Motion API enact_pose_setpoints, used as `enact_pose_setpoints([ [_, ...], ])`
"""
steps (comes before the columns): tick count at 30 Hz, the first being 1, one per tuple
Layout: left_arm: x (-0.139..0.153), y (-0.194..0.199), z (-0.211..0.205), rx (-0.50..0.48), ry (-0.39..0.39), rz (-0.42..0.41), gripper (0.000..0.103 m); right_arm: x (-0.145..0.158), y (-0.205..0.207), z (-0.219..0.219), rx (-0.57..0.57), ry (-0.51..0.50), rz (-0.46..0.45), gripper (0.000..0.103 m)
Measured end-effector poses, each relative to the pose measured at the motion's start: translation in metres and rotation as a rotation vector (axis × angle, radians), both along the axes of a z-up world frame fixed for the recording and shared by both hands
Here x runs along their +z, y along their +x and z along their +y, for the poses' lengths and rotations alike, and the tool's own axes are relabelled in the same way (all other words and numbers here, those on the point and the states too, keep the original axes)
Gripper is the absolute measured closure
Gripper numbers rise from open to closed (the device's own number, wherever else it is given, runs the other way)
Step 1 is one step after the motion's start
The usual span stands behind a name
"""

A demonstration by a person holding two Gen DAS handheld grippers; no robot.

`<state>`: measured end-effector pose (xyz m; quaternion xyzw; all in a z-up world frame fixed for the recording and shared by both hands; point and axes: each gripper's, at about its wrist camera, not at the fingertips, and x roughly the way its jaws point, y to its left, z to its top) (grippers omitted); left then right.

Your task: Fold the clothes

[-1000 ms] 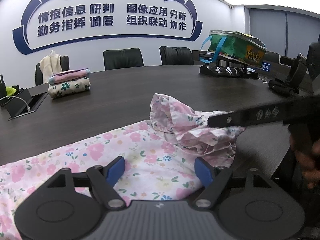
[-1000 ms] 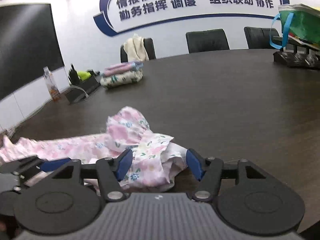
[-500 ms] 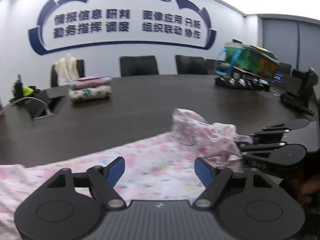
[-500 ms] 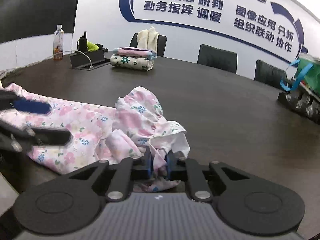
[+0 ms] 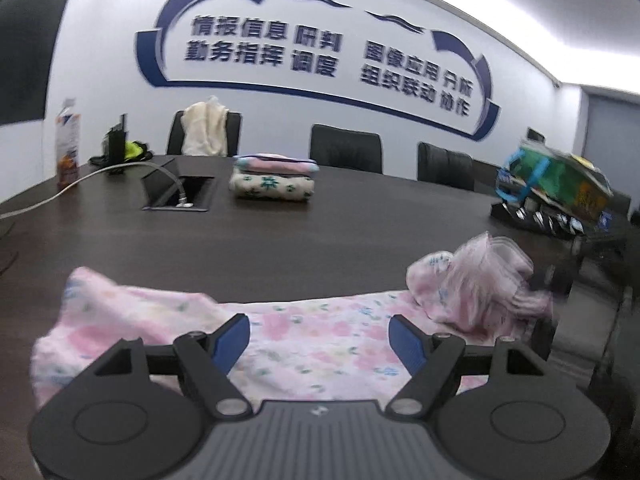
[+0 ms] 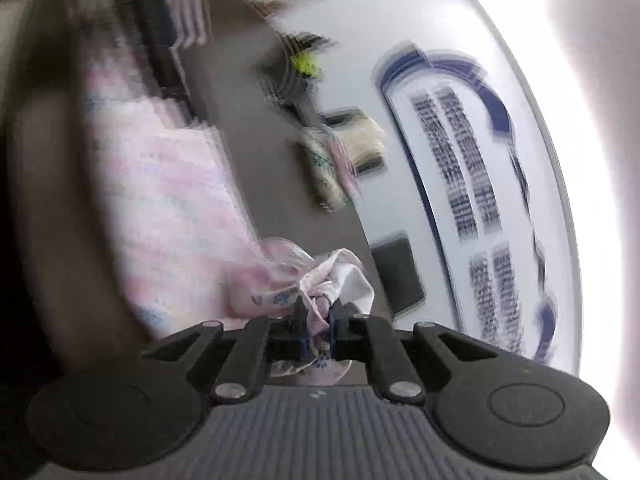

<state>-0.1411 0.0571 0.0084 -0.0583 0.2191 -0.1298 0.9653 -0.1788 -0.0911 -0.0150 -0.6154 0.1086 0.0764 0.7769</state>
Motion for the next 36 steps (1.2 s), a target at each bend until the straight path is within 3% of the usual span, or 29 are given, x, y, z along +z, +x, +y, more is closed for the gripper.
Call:
enact_pose_setpoints([
  [2, 0.0, 0.002, 0.01, 0.015, -0.032, 0.012, 0.028, -0.013, -0.014, 0.021, 0.071, -0.066, -0.005, 0.045],
  [5, 0.001, 0.004, 0.019, 0.025, -0.061, 0.02, 0.028, 0.004, -0.023, 0.025, 0.091, 0.065, 0.041, 0.029],
  [8, 0.003, 0.006, 0.023, 0.023, -0.072, 0.022, 0.028, 0.043, -0.023, 0.009, 0.063, 0.322, 0.125, 0.028],
  [12, 0.003, 0.007, 0.019, 0.019, -0.07, 0.026, 0.028, 0.098, -0.011, -0.047, -0.003, 0.818, 0.175, 0.028],
  [15, 0.001, 0.009, 0.014, 0.017, -0.068, 0.03, 0.028, 0.097, 0.008, -0.083, -0.105, 1.068, 0.227, 0.02],
  [18, 0.001, 0.012, 0.012, 0.026, -0.059, 0.033, 0.028, 0.073, 0.031, -0.09, -0.161, 1.2, 0.295, 0.02],
  [21, 0.0, 0.015, 0.01, 0.032, -0.043, 0.046, 0.028, 0.054, 0.048, -0.077, -0.218, 1.155, 0.3, 0.023],
  [22, 0.0, 0.016, 0.009, 0.032, -0.033, 0.048, 0.028, 0.049, 0.052, -0.073, -0.239, 1.123, 0.291, 0.042],
  [23, -0.001, 0.016, 0.007, 0.032, -0.019, 0.049, 0.028, 0.046, 0.056, -0.071, -0.238, 1.085, 0.297, 0.073],
  [26, -0.004, 0.017, 0.003, 0.024, 0.008, 0.048, 0.028, 0.043, 0.059, -0.067, -0.202, 0.933, 0.306, 0.09],
  [29, -0.007, 0.017, 0.0, 0.025, 0.011, 0.05, 0.028, 0.038, 0.054, -0.049, -0.155, 0.62, 0.216, 0.091],
  [33, -0.007, 0.016, 0.0, 0.019, 0.008, 0.053, 0.028, 0.014, 0.047, -0.021, -0.093, 0.362, 0.217, 0.09],
  [34, -0.007, 0.016, 0.0, 0.016, 0.01, 0.053, 0.028, 0.01, 0.044, -0.015, -0.086, 0.316, 0.201, 0.087],
  [36, -0.006, 0.016, 0.0, 0.01, 0.015, 0.054, 0.028, 0.014, 0.044, -0.009, -0.083, 0.33, 0.216, 0.078],
])
